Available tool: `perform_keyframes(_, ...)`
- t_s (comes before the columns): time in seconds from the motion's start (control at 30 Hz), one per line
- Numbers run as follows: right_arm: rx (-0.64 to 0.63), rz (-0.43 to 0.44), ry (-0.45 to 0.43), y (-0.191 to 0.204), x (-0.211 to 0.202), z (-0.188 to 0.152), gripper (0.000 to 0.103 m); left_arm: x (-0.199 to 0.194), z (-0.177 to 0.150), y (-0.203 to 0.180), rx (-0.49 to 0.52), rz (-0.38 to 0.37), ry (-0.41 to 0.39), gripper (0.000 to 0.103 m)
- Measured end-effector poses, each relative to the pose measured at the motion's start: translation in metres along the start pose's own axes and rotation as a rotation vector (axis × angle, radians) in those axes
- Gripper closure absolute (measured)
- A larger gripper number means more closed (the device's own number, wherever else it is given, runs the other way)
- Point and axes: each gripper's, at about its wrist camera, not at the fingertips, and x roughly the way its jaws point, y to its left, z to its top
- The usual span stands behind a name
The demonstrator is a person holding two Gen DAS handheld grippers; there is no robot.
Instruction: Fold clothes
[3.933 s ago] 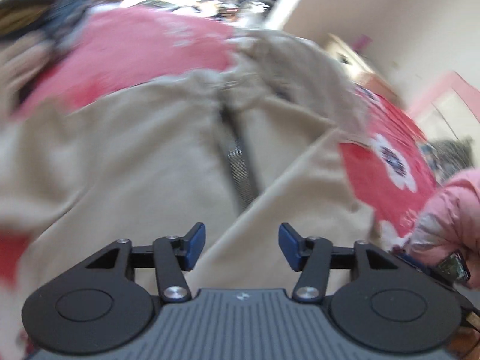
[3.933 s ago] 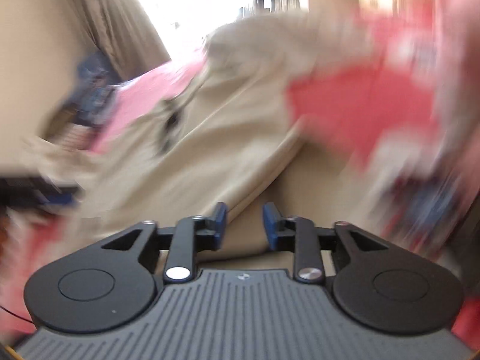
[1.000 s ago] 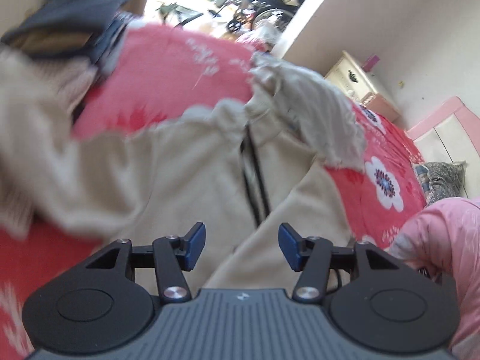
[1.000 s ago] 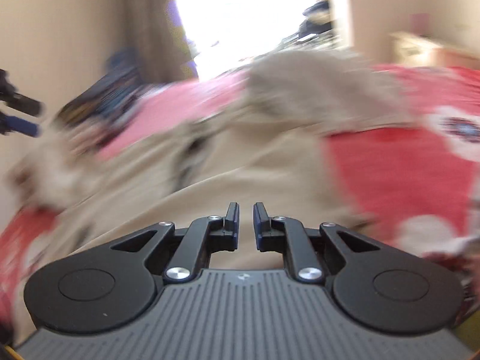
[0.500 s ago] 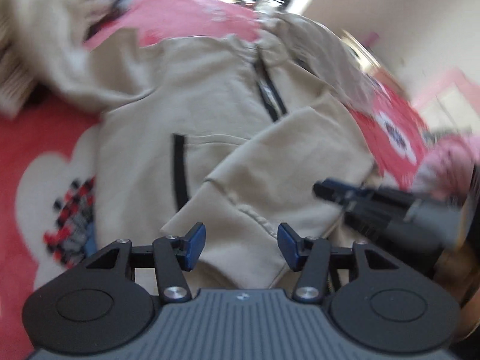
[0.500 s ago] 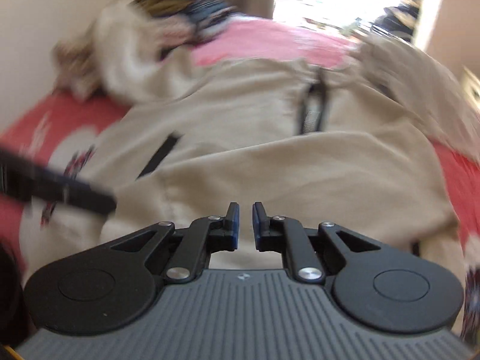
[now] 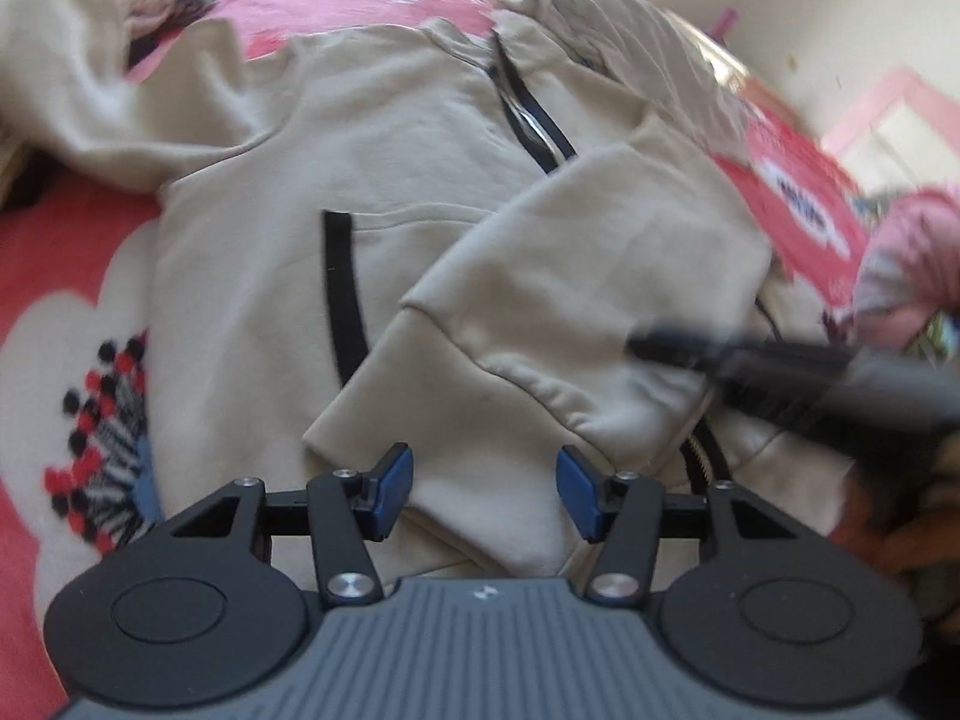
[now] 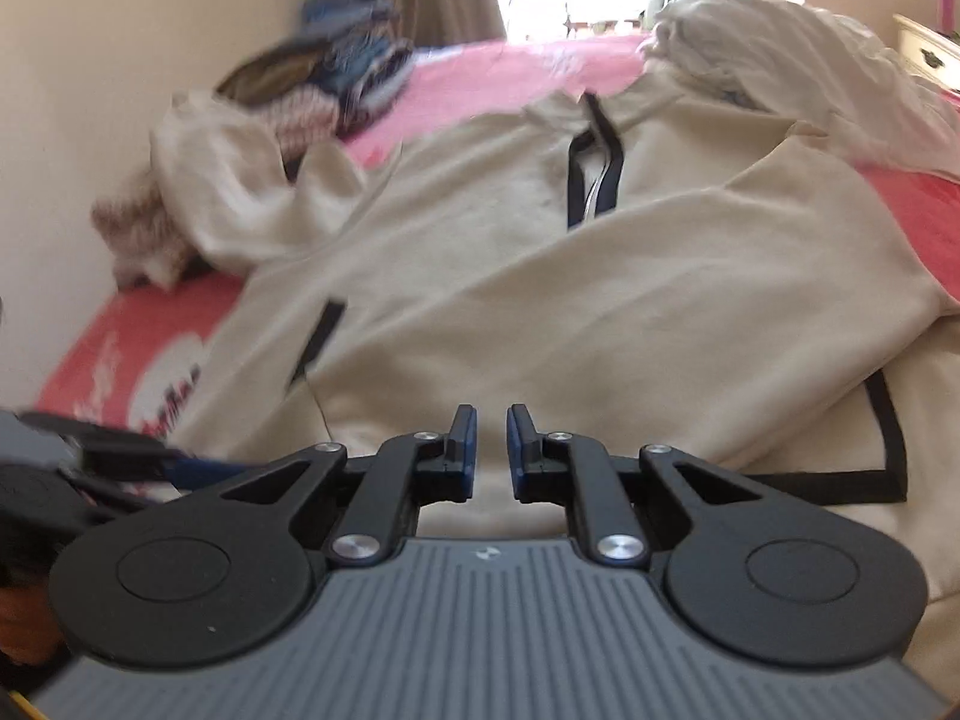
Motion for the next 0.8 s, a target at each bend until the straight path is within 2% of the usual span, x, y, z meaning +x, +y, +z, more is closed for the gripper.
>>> perform_keyframes(0.07, -0.023, -0.02, 0.062, 0.0, 0.015, -0.005, 0.093, -0.011, 0.003, 0.009, -0.044, 0.012, -0.022, 0.048)
perform_keyframes(0.17, -0.018, -0.013, 0.056, 0.005, 0.008, 0.006, 0.091, -0.041, 0.018, 0.029, -0.095, 0.047, -0.118, 0.047)
perform_keyframes(0.27, -0.005, 0.032, 0.008, 0.016, -0.004, 0.025, 0.091, -0.076, 0.037, 0.062, -0.174, 0.092, -0.22, 0.046)
perform_keyframes(0.37, -0.055, 0.085, -0.048, 0.042, -0.01, 0.062, 0.091, -0.11, 0.062, 0.101, -0.237, 0.149, -0.32, 0.046)
perform_keyframes(0.47, -0.087, 0.186, -0.101, 0.074, -0.006, 0.107, 0.087, -0.138, 0.089, 0.144, -0.313, 0.19, -0.408, 0.043)
perform_keyframes(0.6, -0.1, 0.349, -0.127, 0.125, 0.019, 0.172, 0.078, -0.16, 0.125, 0.2, -0.437, 0.187, -0.499, 0.04)
perform_keyframes(0.73, -0.09, 0.481, -0.113, 0.176, 0.062, 0.233, 0.069, -0.156, 0.161, 0.247, -0.505, 0.18, -0.528, 0.038)
perform_keyframes(0.8, -0.09, 0.517, -0.099, 0.201, 0.088, 0.261, 0.062, -0.145, 0.176, 0.269, -0.541, 0.174, -0.522, 0.038)
